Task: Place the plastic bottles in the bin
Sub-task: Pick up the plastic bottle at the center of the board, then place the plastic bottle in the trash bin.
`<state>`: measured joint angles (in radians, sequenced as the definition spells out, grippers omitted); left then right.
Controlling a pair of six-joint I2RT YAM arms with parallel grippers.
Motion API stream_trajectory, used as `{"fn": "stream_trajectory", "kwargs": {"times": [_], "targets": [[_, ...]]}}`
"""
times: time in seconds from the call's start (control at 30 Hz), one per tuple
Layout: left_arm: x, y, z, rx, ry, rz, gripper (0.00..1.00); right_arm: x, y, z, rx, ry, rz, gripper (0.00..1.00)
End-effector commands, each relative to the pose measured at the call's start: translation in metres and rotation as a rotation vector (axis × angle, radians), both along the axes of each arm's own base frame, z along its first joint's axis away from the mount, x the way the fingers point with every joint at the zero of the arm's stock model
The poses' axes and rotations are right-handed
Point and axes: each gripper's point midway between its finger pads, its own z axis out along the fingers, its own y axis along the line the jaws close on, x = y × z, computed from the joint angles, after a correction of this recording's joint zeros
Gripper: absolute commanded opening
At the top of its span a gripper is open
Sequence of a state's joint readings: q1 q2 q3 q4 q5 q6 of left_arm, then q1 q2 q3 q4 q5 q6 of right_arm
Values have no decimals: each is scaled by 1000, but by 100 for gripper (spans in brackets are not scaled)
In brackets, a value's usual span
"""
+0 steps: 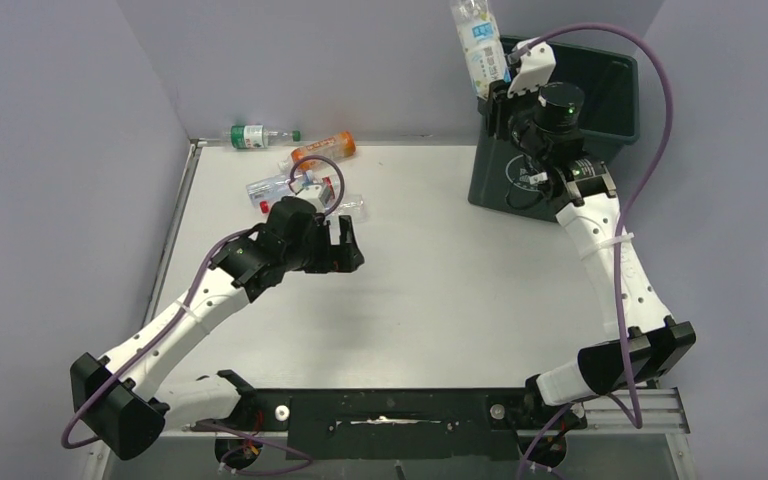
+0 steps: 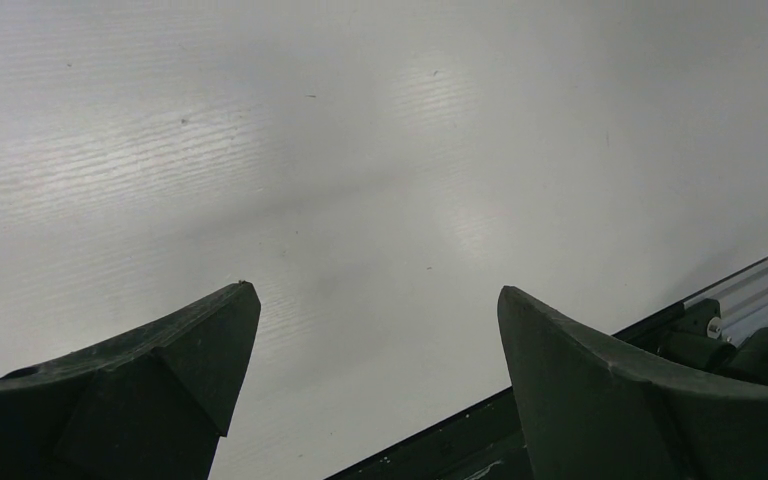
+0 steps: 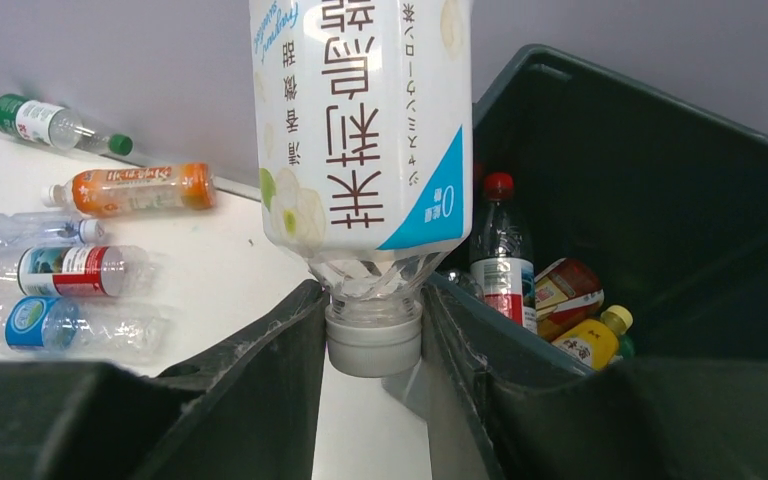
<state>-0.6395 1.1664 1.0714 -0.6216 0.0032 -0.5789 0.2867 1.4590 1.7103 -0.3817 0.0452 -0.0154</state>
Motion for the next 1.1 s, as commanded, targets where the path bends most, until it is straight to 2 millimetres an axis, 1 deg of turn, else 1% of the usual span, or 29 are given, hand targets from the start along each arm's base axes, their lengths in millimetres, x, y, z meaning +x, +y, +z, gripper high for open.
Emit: {"fn": "stream_trajectory", "kwargs": {"times": [0.0, 0.03, 0.1, 0.2, 0.27, 0.4, 0.53, 0.63, 0.73, 0.83, 0.97, 1.07], "targets": [[17, -3, 52, -85, -157, 40, 90, -14, 7, 50, 51, -170, 61, 28], [18, -4, 58, -113, -185, 49, 91, -15, 7, 48, 53, -172, 70, 28], [23, -3, 62, -135, -217, 74, 91, -19, 8, 47, 66, -174, 85, 28], [32, -3, 63, -132, -249, 98, 91, -22, 10, 40, 79, -167, 109, 29], [40, -4, 65, -130, -273, 112, 90, -22, 13, 38, 75, -161, 135, 29], [56, -5, 72, -128, -334, 139, 90, -14, 8, 28, 52, -140, 141, 29], [70, -5, 66, -92, -358, 153, 91, -6, -2, 19, 30, -122, 114, 29], [80, -10, 50, -52, -325, 136, 91, 3, -12, 16, 23, -109, 80, 29], [88, -15, 32, -25, -268, 112, 91, 12, -27, 12, 22, -100, 43, 30], [92, -20, 14, -11, -214, 85, 91, 24, -55, 12, 57, -80, -8, 30], [94, -19, 6, -14, -197, 72, 91, 37, -86, 15, 61, -64, -77, 30], [93, -13, 2, -35, -199, 72, 91, 48, -106, 8, 55, -32, -109, 36]]}}
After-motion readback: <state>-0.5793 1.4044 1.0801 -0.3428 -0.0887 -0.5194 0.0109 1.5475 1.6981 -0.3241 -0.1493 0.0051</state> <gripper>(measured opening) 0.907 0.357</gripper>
